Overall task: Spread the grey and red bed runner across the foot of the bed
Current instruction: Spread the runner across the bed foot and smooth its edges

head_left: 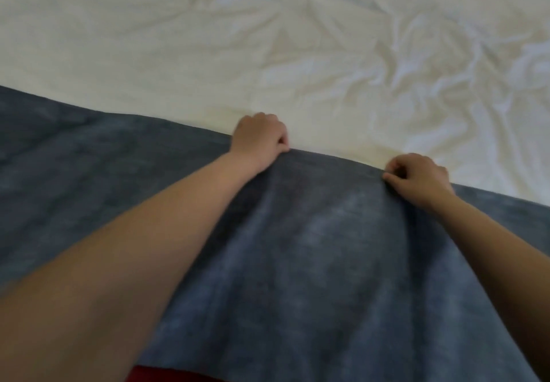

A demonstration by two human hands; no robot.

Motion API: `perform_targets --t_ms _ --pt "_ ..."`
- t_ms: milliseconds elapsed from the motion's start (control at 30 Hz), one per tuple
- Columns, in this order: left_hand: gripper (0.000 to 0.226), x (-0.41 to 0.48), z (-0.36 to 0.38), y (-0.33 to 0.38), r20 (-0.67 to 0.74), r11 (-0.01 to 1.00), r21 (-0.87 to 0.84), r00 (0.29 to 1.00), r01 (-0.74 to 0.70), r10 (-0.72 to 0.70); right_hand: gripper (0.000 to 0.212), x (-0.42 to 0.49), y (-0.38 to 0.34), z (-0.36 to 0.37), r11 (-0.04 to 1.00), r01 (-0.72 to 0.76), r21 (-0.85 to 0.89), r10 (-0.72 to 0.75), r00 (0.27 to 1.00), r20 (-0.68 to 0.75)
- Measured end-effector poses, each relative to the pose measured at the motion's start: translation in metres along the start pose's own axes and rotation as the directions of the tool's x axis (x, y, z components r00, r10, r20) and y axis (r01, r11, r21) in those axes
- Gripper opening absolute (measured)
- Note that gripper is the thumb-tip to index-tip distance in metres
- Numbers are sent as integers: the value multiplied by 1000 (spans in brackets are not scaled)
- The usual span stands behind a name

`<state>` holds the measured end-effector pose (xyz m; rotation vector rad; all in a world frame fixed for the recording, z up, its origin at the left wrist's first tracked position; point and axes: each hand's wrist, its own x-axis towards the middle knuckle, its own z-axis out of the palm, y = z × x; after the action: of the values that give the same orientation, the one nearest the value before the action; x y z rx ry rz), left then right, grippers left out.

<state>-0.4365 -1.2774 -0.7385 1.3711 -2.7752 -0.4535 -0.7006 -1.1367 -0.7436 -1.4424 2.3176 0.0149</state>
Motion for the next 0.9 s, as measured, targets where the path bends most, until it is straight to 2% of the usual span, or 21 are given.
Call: perform_targets --t_ms 100,233,333,433,533,600,667,800,900 --pt "25 -4 -16 -36 68 991 -118 996 -58 66 9 4 -32 -5 992 -112 55 109 993 45" --pt "40 -16 -53 -128 174 997 -68 984 -23 35 26 20 -119 2 992 6 125 -20 993 112" --pt "37 -31 -77 -207 231 996 -26 970 82 -74 34 34 -204 17 976 119 182 -142 983 119" --pt "23 -49 -93 -270 291 980 -44 941 193 -173 37 42 -278 31 958 194 211 -228 962 148" --pt "11 -63 -104 -313 340 969 -79 920 235 -195 40 47 -332 43 934 259 247 -304 939 163" --pt "10 -67 -108 -331 333 970 -84 924 227 -188 36 48 -353 49 923 285 259 -336 924 184" --pt "6 -69 -107 -342 288 979 -69 944 191 -164 29 50 -364 55 927 321 194 -356 915 188" --pt "10 -75 -90 -347 82 996 -37 994 76 -73 31 48 -367 61 919 394 5 -393 915 86" --pt "20 -82 -90 -361 40 994 -78 996 82 -80 42 47 -369 63 931 355 83 -361 929 85"
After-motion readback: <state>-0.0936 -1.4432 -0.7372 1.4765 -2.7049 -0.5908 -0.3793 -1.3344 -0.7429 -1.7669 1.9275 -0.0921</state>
